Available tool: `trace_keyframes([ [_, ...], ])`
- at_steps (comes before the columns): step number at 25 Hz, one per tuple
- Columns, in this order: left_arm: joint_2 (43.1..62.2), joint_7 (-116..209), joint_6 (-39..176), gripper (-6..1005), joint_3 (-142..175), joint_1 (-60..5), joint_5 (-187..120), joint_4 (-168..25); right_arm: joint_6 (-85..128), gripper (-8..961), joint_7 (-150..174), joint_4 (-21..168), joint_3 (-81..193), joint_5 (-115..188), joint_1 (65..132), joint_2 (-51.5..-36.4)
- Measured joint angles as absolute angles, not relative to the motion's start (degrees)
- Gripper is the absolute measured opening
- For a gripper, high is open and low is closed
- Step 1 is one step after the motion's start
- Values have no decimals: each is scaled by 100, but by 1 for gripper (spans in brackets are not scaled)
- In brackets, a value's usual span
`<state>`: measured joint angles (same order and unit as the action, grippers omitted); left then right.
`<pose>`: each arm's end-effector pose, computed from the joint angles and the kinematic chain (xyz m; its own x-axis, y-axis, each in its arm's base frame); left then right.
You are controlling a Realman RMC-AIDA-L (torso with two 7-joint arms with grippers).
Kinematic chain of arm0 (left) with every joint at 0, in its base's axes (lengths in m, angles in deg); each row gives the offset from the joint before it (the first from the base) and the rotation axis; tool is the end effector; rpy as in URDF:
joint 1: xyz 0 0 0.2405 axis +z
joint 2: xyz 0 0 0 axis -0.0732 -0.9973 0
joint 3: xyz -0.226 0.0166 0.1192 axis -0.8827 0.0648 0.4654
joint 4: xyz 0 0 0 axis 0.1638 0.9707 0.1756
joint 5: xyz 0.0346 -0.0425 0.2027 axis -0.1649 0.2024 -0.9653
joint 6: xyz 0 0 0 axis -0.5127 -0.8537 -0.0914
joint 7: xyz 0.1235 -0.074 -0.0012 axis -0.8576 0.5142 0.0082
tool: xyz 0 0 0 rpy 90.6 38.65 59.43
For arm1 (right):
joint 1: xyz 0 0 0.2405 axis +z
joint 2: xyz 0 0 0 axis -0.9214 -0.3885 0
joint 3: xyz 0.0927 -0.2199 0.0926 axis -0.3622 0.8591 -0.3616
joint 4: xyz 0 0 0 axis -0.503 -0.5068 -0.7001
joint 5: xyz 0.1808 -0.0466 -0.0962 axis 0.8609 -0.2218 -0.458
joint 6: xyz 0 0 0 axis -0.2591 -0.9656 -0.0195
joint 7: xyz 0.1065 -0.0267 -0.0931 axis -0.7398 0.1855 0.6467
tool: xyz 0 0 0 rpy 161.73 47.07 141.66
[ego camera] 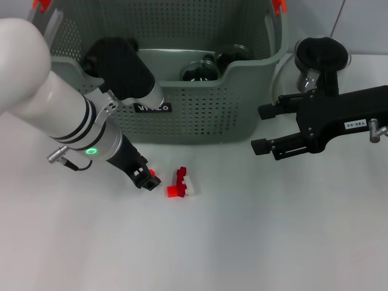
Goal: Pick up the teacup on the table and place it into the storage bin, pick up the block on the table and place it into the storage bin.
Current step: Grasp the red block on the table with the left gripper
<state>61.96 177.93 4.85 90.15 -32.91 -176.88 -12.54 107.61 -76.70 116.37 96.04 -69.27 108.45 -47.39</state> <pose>-0.2093 0.3716 -0.0552 0.8160 0.5096 -0.2728 0.3657 -0.8207 -0.4389 0.1900 0.3703 0.0185 0.9155 -0.2536 -0.3122 -0.2817 -0.9583 -0.0476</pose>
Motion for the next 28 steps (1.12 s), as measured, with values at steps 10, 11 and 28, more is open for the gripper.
trace_keyframes([
  [10, 6211, 17881, 569, 515, 9084, -3324, -17779, -1313, 10750, 878, -7666, 11637, 9604, -6927, 10845, -4739],
  [11, 6211, 17893, 568, 510, 9119, -3324, -17779, -1314, 10750, 878, -7665, 11637, 9604, -6927, 10845, -4739],
  [28, 6183, 18091, 482, 405, 9169, -3440, -17776, -1439, 10743, 876, -7661, 11637, 9604, -6927, 10836, -4739],
])
